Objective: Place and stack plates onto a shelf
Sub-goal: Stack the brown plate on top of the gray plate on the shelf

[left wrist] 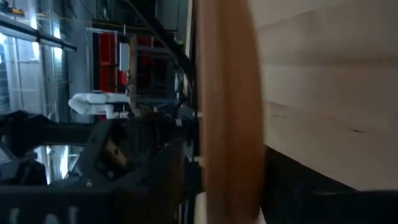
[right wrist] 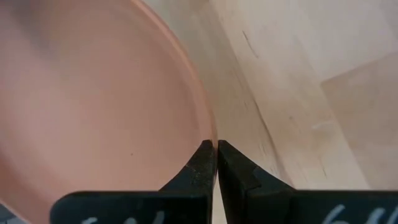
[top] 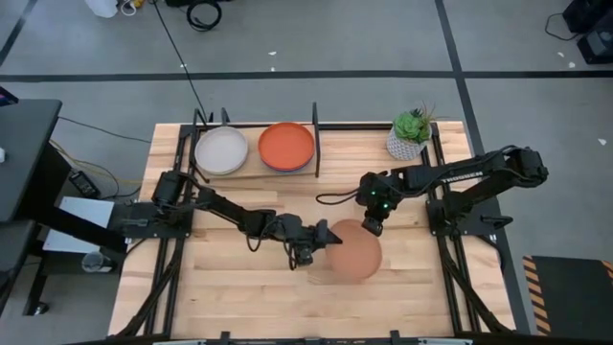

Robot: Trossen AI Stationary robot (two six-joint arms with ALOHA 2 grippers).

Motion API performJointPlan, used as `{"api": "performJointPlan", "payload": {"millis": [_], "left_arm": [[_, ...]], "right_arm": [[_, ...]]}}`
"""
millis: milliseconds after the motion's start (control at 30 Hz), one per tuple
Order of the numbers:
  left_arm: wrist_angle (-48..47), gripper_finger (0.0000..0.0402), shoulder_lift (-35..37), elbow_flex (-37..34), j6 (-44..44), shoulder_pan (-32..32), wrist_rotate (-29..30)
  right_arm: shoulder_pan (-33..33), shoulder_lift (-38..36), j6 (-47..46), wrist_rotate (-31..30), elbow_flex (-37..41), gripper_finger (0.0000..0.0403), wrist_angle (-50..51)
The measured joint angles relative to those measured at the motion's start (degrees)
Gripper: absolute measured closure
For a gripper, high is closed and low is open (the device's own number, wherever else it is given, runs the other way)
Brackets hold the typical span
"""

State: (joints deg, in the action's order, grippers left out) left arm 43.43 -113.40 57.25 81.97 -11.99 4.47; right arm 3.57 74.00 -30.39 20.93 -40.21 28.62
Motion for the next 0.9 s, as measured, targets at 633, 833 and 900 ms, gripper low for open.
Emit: {"api": "performJointPlan", "payload": {"millis": [633, 833, 900], "left_arm": [[-6.44, 0.0339, 0.04, 0.25, -0.70, 0.04, -0.22], [-7.13, 0.0341, 0.75, 0.25, -4.46, 0.01, 0.87], [-8.48, 0.0341, 1.67, 0.25, -6.75, -0.25, 2.39]], "right_arm": [[1.10, -0.18, 3.11, 1.71, -0.04, 0.0314, -3.23], [4.09, -3.15, 7.20, 1.38, -0.02, 0.0275, 1.51], [5.52, -5.01, 8.50, 1.33, -0.02, 0.0263, 2.14]]}}
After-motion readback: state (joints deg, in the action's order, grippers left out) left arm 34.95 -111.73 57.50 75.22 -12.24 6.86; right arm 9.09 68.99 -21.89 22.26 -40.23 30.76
